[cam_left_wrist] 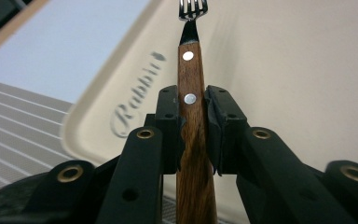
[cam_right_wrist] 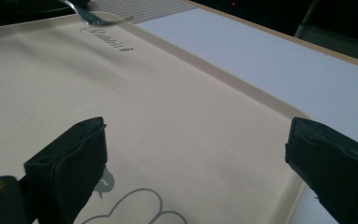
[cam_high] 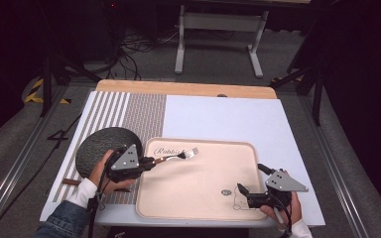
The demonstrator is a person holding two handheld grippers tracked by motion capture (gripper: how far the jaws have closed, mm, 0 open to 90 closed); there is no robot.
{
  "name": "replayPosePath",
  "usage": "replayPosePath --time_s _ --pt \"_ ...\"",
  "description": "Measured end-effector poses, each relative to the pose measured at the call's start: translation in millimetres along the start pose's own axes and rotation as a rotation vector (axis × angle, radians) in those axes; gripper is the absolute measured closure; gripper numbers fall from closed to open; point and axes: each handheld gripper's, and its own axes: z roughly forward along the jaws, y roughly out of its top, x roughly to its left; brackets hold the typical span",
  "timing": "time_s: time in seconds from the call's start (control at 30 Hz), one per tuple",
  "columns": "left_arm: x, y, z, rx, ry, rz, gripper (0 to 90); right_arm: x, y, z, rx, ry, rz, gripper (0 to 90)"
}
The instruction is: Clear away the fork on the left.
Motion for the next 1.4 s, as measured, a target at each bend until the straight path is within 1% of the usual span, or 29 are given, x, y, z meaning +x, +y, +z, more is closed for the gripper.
replayPosePath --time_s 0.03,0.07,0.1,0.13,0.3,0.43,0.47,0.53,0.57,0.63,0.67,0.73,0.77,0.8,0.87,0.9,0.97,1.03,1.07,1.1,1.13,1.17,1.2,1.23,1.27,1.33,1.37,1.4 --pt "0.0 0.0 0.0 0.0 0.0 0.0 76.3 0.0 0.0 0.0 0.0 0.0 0.0 6.4" --pt "-3.9 -1.1 3.2 0.022 -0.017 -0.003 76.3 0.1 0.0 -0.1 0.001 0.001 -0.002 6.3" --pt "-6.7 -1.9 5.7 0.027 -0.03 -0.006 76.3 0.7 0.2 0.1 0.0 0.0 -0.006 6.3" --pt "-11.6 -2.8 8.9 0.051 -0.034 0.005 76.3 1.1 0.3 -0.1 0.001 0.0 -0.01 6.3" --pt "-20.8 -3.1 10.9 0.043 -0.06 -0.006 76.3 1.3 0.3 -0.7 0.0 -0.001 -0.012 6.3" --pt "-30.4 -2.0 13.2 0.058 -0.07 -0.012 76.3 1.5 0.3 -0.6 0.0 0.0 -0.013 6.3" --pt "-30.4 -2.0 13.2 0.058 -0.07 -0.012 76.3 1.3 0.3 -0.4 -0.001 0.0 -0.016 6.3" --pt "-35.3 -2.1 14.8 0.061 -0.078 -0.026 76.2 1.5 0.3 -0.4 0.001 0.0 -0.015 6.4" --pt "-37.8 -2.2 14.7 0.064 -0.078 -0.04 76.2 1.5 0.3 -0.4 0.002 -0.001 -0.016 6.3" --pt "-42.4 -2.0 15.5 0.055 -0.083 -0.044 76.2 1.9 0.4 -0.3 0.001 0.001 -0.018 6.4" --pt "-44.3 -2.2 15.8 0.05 -0.083 -0.06 76.1 1.9 0.4 -0.3 0.001 0.001 -0.018 6.4" --pt "-50.0 -2.7 15.6 0.065 -0.078 -0.072 76.1 1.8 0.1 0.0 0.004 0.0 -0.017 6.4" --pt "-50.0 -2.7 15.6 0.065 -0.078 -0.072 75.8 2.0 0.1 0.2 0.005 0.001 -0.017 6.4" --pt "-54.2 -2.8 13.9 0.072 -0.079 -0.091 75.8 2.2 0.1 0.1 0.005 0.002 -0.018 6.4" --pt "-56.7 -2.7 13.8 0.074 -0.079 -0.087 75.6 2.7 0.3 0.0 0.004 0.004 -0.025 6.4" --pt "-59.5 -3.7 12.7 0.069 -0.086 -0.093 75.5 2.7 0.4 0.0 0.005 0.003 -0.026 6.4" --pt "-61.2 -5.2 12.3 0.075 -0.082 -0.102 75.1 2.6 0.3 0.2 0.005 0.003 -0.025 6.4" --pt "-61.6 -7.1 11.5 0.073 -0.1 -0.111 74.7 2.7 0.2 0.3 0.007 0.003 -0.025 6.4" --pt "-61.9 -7.5 10.8 0.072 -0.097 -0.116 73.6 2.6 0.1 0.2 0.004 0.007 -0.026 6.4" --pt "-61.9 -7.8 9.9 0.067 -0.106 -0.119 72.7 2.8 0.1 0.1 0.001 0.011 -0.028 6.4" --pt "-61.3 -8.2 8.1 0.064 -0.106 -0.125 72.3 3.2 0.0 0.1 0.001 0.012 -0.031 6.3" --pt "-60.0 -8.2 6.9 0.045 -0.113 -0.128 70.2 3.5 0.0 0.2 0.002 0.01 -0.035 6.3" --pt "-58.9 -8.0 5.1 0.029 -0.121 -0.131 70.3 3.6 0.1 0.0 0.0 0.012 -0.035 6.3" --pt "-58.9 -8.0 5.1 0.029 -0.121 -0.131 72.9 3.6 0.3 -0.4 -0.003 0.012 -0.035 6.3" --pt "-56.4 -6.3 2.5 0.002 -0.139 -0.128 77.6 3.6 0.5 -0.9 -0.007 0.011 -0.033 6.2" --pt "-52.0 -3.9 1.5 -0.015 -0.156 -0.115 83.4 2.9 0.5 -1.0 -0.009 0.005 -0.036 6.3" --pt "-49.9 -2.5 1.5 -0.02 -0.171 -0.107 87.9 2.7 0.4 -0.9 -0.009 0.003 -0.035 6.2" --pt "-47.6 0.1 2.1 -0.021 -0.178 -0.086 89.9 2.7 0.3 -0.9 -0.008 0.002 -0.032 6.3"
